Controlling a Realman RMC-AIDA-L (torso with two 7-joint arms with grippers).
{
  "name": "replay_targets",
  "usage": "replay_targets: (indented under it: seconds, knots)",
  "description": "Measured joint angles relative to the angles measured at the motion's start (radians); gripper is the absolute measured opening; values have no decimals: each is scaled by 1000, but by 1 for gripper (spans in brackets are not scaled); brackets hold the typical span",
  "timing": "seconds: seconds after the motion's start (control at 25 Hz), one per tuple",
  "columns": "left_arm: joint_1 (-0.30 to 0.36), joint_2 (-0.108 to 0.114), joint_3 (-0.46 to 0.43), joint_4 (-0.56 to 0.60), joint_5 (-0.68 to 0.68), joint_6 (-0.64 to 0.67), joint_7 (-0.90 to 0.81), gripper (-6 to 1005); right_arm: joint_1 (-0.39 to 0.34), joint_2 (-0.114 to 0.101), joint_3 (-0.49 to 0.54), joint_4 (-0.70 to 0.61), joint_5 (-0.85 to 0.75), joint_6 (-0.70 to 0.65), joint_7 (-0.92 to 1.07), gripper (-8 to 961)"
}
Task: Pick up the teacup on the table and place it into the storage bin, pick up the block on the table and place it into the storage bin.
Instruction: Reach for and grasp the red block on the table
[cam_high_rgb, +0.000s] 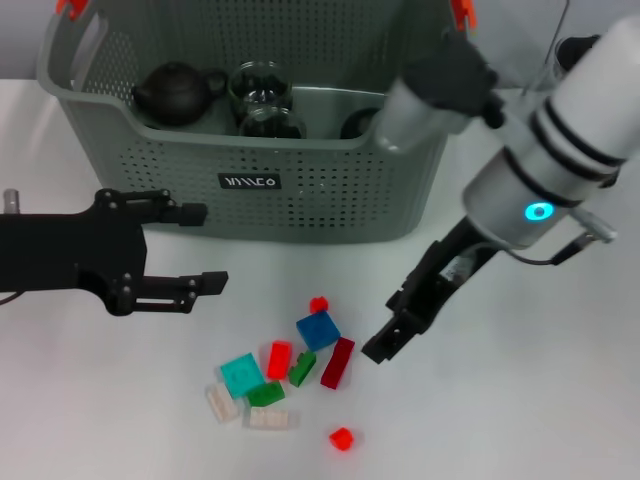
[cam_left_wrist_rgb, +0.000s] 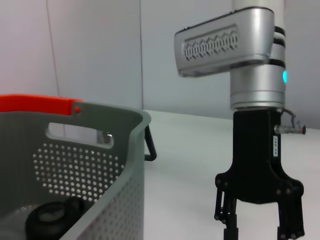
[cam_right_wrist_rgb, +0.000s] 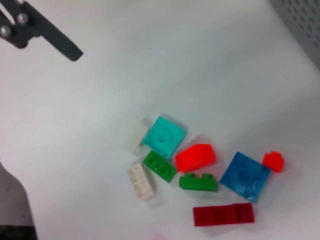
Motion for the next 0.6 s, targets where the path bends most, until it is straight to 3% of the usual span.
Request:
replay_targets:
  seconds: [0.32, 0.6]
  knots:
    - [4, 3, -40, 0, 6, 0, 38, 786, 46, 5, -219, 49, 49, 141, 112, 776]
    - [1, 5, -42, -2, 6, 0, 43, 786, 52, 9, -339, 65, 82, 232, 162, 775]
